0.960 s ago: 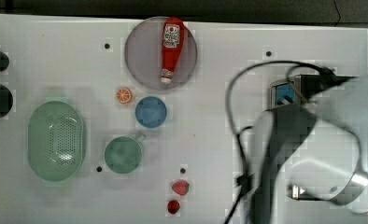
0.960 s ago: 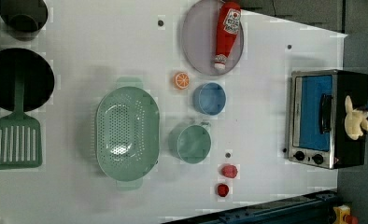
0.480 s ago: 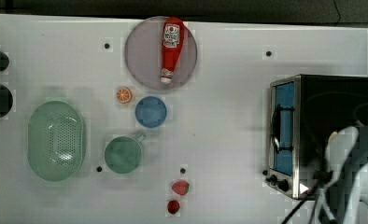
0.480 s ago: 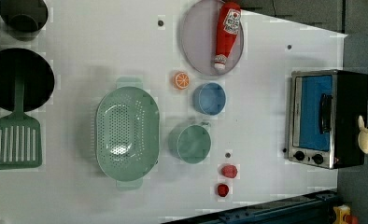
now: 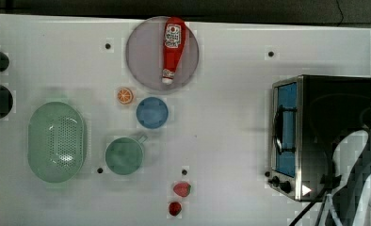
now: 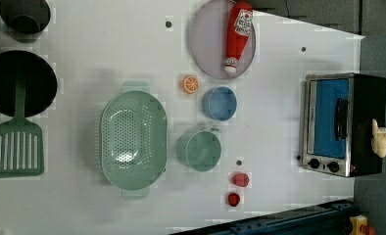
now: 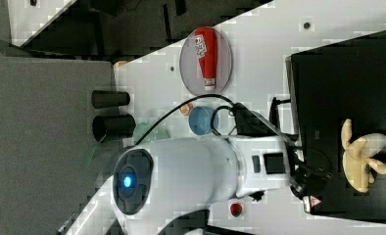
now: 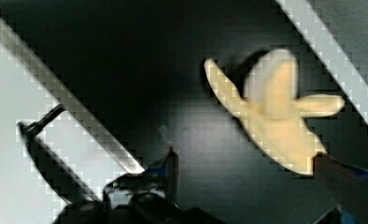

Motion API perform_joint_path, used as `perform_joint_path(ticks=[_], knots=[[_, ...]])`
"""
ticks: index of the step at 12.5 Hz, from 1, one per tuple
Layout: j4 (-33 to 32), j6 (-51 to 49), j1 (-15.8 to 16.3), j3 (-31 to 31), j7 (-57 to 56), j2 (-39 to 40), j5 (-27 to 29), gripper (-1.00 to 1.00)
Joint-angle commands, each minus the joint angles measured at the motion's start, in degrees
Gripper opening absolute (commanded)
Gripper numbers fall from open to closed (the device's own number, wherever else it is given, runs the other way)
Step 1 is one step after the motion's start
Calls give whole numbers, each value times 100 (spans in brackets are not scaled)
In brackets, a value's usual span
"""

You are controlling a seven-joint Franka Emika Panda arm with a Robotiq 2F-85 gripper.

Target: Pick banana from table and place on oven.

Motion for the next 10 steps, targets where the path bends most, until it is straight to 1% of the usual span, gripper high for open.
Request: perform_joint_path(ticks=[1, 3, 5, 6, 8, 10], knots=[[256, -49, 261, 217, -261, -230, -106, 100], [478, -263, 353, 411, -99, -408, -110, 100], [612, -747, 480, 731, 532, -768, -111, 100], [599, -1119, 541, 945, 986, -1005, -113, 100], [578, -1868, 630, 1470, 2323, -1450, -114, 100], [575, -2370, 671, 2072, 3589, -1813, -126, 100]])
